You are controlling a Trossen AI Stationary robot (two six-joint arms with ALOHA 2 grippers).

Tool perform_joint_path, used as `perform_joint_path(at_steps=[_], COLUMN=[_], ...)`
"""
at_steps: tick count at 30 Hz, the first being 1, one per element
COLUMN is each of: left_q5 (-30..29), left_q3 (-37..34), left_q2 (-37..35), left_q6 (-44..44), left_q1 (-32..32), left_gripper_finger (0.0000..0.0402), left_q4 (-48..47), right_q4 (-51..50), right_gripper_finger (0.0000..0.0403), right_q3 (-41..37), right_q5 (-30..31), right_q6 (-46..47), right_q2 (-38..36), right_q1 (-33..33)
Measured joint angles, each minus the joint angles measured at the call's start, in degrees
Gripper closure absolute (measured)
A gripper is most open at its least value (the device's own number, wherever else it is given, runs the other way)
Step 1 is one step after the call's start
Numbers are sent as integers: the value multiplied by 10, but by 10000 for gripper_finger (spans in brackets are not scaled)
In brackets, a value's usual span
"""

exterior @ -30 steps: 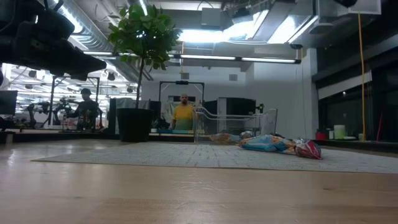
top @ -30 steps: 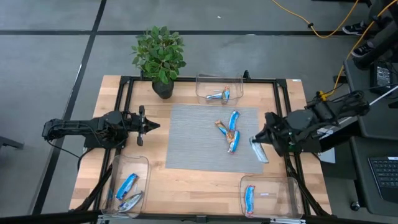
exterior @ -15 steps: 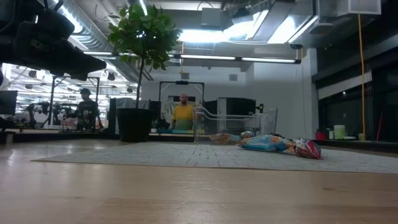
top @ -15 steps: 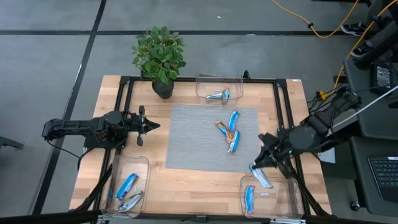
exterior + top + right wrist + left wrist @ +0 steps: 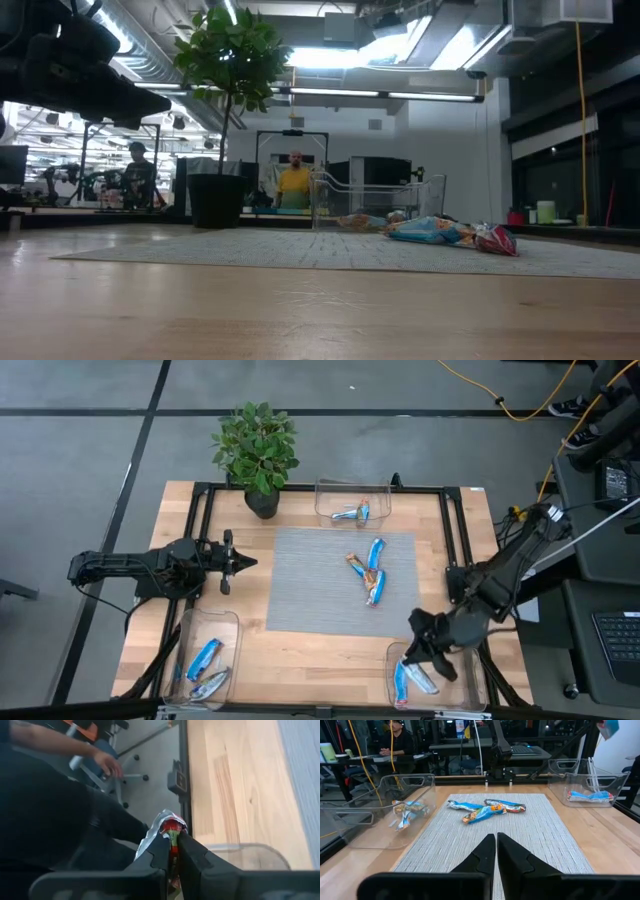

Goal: Pick and place Granola Bars by type
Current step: Put the red granola bar into the bottom right transparent bin

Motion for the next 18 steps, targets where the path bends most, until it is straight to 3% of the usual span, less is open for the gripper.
perform_joint_path(at_steps=[18], left_q5=[0], left_q3=[0], left_q2=[0], left_q6=[0], left_q1=[0], left_gripper_finger=[392], left_q4=[0], right_q4=[-81], right_gripper_finger=[376], right_q3=[0], right_q5=[-3], right_q6=[90], right_q2=[115], right_q1=[51])
